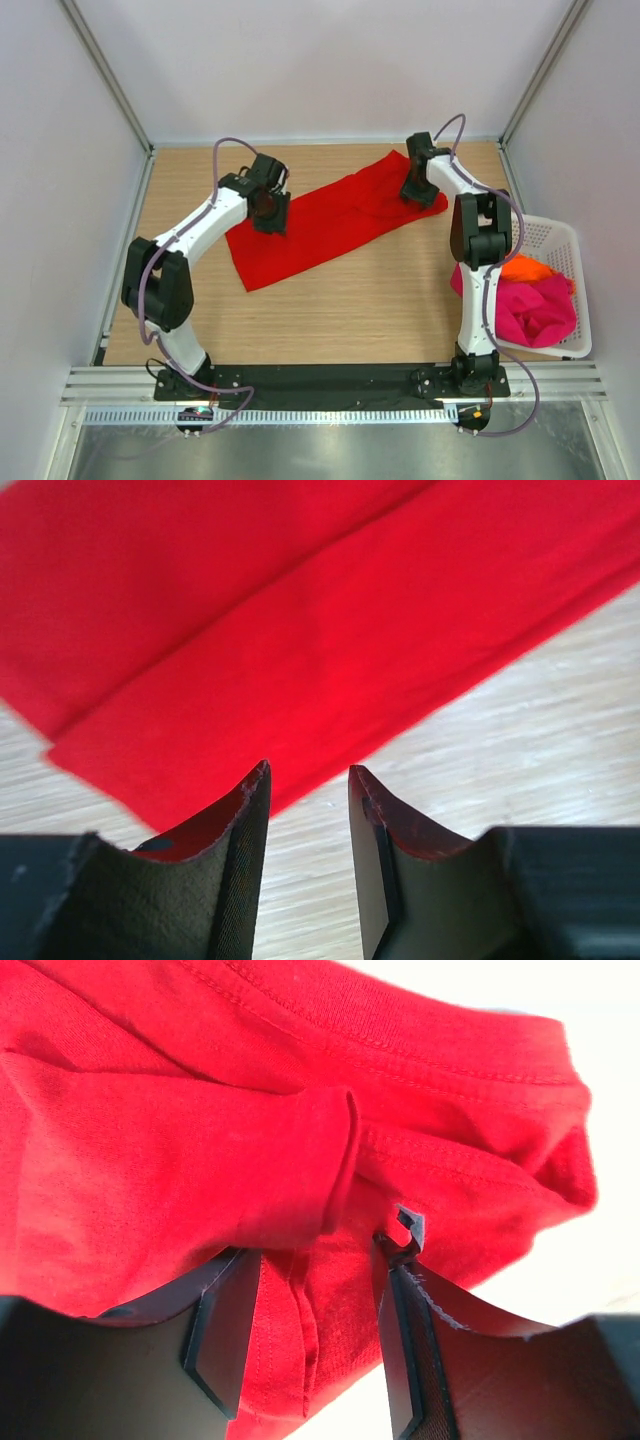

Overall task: Fold and stack the t-shirts
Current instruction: Fold the tshirt

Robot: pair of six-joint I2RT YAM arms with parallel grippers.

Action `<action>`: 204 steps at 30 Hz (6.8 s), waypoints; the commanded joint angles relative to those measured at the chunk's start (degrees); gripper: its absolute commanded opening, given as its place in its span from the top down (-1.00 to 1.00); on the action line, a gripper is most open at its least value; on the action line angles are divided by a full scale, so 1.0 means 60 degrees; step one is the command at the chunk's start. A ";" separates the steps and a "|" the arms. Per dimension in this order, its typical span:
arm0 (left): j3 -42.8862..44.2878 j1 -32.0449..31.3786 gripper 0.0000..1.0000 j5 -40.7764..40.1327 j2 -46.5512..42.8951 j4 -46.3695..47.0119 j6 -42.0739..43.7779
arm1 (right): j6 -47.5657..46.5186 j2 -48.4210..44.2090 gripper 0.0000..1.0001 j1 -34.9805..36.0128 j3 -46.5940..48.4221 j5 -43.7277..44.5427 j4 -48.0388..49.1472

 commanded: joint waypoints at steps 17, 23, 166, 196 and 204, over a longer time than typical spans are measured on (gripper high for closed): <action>0.1724 0.1281 0.23 -0.0837 0.1543 -0.0058 -0.0468 | -0.1077 -0.0208 -0.26 0.2292 0.3307 -0.0292 -0.1905; 0.0525 0.1633 0.21 -0.0939 -0.0289 0.0397 -0.1157 | -0.0520 0.0890 -0.22 0.3772 0.4011 -0.1128 -0.1729; -0.1661 -0.1034 0.26 0.2472 -0.1771 0.2733 -0.2680 | -0.2160 0.1316 0.32 0.1533 0.4378 -0.0922 0.1594; 0.4769 0.0051 0.19 0.1288 0.6168 0.8599 -0.4262 | -0.2218 0.2898 -0.03 0.0112 0.4055 -0.4454 0.4130; 0.5721 0.0051 0.32 0.1375 0.7223 0.8849 -0.4717 | -0.1867 0.3030 0.04 0.0112 0.4113 -0.4659 0.4395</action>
